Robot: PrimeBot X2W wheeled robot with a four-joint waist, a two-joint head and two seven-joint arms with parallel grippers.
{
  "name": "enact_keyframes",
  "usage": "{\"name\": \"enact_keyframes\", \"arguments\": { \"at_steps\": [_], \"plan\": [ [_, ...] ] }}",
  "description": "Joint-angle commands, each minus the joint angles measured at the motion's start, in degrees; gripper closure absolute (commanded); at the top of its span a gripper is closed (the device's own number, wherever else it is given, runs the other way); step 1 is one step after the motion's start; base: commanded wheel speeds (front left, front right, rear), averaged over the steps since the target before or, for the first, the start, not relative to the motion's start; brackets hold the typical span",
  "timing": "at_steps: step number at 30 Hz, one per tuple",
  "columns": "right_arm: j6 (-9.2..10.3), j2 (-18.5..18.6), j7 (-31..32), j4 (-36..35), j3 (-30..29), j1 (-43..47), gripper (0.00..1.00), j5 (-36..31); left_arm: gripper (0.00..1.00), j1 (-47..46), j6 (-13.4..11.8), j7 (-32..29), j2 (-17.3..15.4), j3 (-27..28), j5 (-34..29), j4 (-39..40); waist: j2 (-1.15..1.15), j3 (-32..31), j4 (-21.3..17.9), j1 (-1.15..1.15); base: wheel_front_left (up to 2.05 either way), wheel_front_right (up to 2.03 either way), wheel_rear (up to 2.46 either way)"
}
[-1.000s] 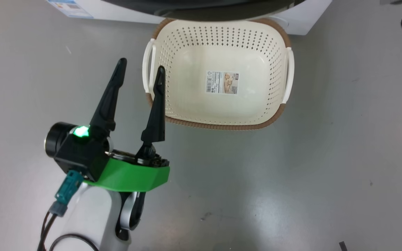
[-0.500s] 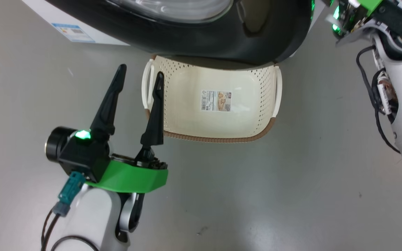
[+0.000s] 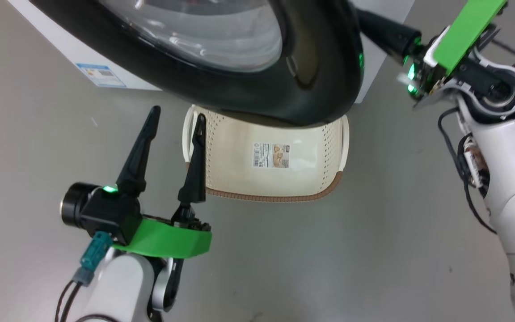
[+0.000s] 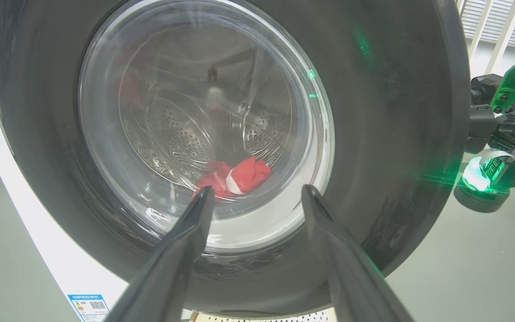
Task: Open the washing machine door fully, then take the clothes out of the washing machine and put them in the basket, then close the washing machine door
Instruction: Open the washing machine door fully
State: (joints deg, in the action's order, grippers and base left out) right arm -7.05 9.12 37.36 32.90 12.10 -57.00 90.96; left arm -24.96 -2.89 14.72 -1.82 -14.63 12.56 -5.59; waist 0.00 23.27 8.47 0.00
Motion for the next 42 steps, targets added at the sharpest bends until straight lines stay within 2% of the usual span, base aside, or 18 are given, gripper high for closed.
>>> {"name": "enact_keyframes", "arguments": {
  "at_steps": [1, 21, 27, 29, 30, 31, 33, 34, 36, 42],
  "plan": [
    [-0.44, -1.4, 0.5, -1.9, 0.8, 1.5, 1.00, 0.6, 0.00, 0.9, 0.7, 0.3, -1.1, 2.0, -0.5, 1.1, 0.00, -1.4, -0.1, 0.00, 0.00, 0.00, 0.00],
    [-0.44, -3.5, 1.5, -2.8, 0.4, 9.2, 1.00, 2.2, 0.00, 4.5, 0.7, 0.3, -1.1, 2.5, 0.2, -0.2, 0.00, -7.0, 0.2, 0.00, 0.00, 0.00, 0.00],
    [-0.44, -3.4, -0.6, -1.9, 0.7, 9.4, 1.00, 0.0, 0.00, 5.0, 0.5, 0.3, -1.1, 2.5, 0.6, -0.7, 0.00, -7.4, 0.1, 0.00, 0.00, 0.00, 0.00],
    [-0.44, -3.0, -3.4, -2.2, 1.2, 9.3, 0.64, -2.7, 0.00, 5.0, 0.4, 0.3, -1.1, 2.6, 0.7, -0.8, 0.00, -7.4, -0.1, 0.00, 0.00, 0.00, 0.00],
    [-0.44, -2.8, -5.0, -2.5, 1.6, 9.3, 0.38, -4.2, 0.00, 5.0, 0.4, 0.3, -1.1, 2.6, 0.7, -0.8, 0.00, -7.3, -0.1, 0.00, 0.00, 0.00, 0.00],
    [-0.44, -2.4, -6.9, -3.0, 2.2, 9.3, 0.00, -6.1, 0.00, 5.0, 0.4, 0.3, -1.1, 2.6, 0.7, -0.8, 0.00, -7.2, -0.2, 0.00, 0.00, 0.00, 0.00],
    [-0.44, -1.8, -11.1, -4.4, 3.2, 9.5, 0.00, -9.5, 0.00, 4.9, 0.4, 0.3, -1.1, 2.7, 0.7, -0.8, 0.00, -7.0, -0.4, 0.00, 0.00, 0.00, 0.00],
    [-0.44, -0.4, -16.5, -5.8, 5.1, 9.6, 0.00, -14.5, 0.00, 4.8, 0.4, 0.3, -1.1, 2.7, 0.8, -0.9, 0.00, -6.7, -0.7, 0.00, 0.00, 0.00, 0.00],
    [-0.44, 1.1, -22.6, -6.4, 7.5, 10.1, 0.00, -20.0, 0.00, 4.6, 0.5, 0.3, -1.1, 2.9, 0.9, -0.9, 0.00, -6.5, -0.9, 0.00, 0.00, 0.00, 0.00],
    [-0.44, 3.5, -40.3, -2.1, 12.4, 10.6, 0.00, -33.5, 0.00, 4.5, 0.5, 0.3, -1.1, 3.5, 1.2, -0.9, 0.00, -6.3, -2.2, 0.00, 0.00, 0.00, 0.00]
  ]
}}
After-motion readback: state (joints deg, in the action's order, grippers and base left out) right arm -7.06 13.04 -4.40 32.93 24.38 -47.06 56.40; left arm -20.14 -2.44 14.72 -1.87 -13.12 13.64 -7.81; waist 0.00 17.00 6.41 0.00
